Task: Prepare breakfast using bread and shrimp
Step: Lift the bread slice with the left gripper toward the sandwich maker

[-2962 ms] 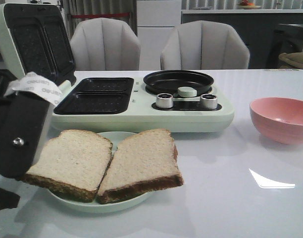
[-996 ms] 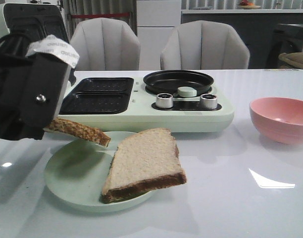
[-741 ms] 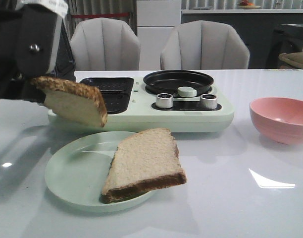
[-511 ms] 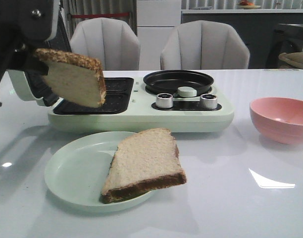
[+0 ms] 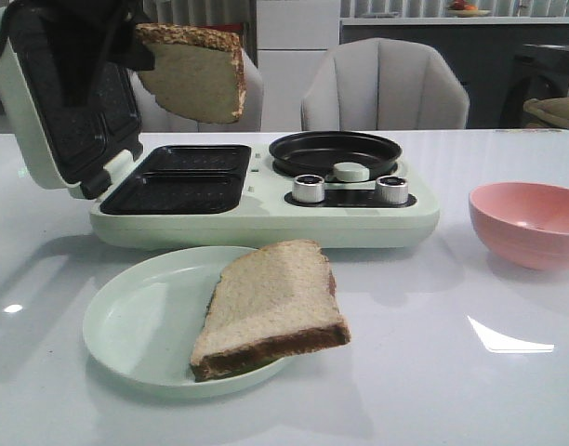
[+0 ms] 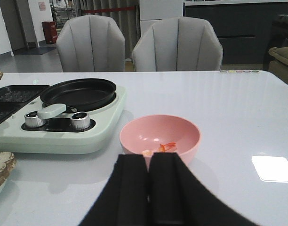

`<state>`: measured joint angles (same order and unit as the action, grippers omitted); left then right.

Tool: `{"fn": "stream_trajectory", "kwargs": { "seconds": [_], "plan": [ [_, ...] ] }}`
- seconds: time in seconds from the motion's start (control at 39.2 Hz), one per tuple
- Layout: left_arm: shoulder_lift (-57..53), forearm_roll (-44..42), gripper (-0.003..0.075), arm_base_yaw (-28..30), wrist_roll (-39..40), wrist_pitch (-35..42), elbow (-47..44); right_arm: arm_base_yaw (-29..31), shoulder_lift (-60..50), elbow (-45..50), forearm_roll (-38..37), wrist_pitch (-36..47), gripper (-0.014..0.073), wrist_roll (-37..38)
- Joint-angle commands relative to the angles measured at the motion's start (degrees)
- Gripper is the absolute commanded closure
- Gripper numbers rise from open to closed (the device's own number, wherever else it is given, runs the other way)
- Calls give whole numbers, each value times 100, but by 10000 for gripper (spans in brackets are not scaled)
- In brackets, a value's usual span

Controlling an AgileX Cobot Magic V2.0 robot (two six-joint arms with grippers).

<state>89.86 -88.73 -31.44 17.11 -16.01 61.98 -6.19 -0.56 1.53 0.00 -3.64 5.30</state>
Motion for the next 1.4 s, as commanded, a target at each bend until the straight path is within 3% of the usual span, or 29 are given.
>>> {"fn": "stream_trajectory", "kwargs": {
  "seconds": [0.0,0.43,1.38],
  "plan": [
    [139,-111,586,151,78,-47,594,22,-126,-94,0,421,459,-60],
    [1301,-123,586,841,78,662,1906,22,-126,-94,0,421,459,-60],
    [2341,-123,586,1305,78,1072,2618,22,-126,-94,0,421,459,-60]
  ]
}}
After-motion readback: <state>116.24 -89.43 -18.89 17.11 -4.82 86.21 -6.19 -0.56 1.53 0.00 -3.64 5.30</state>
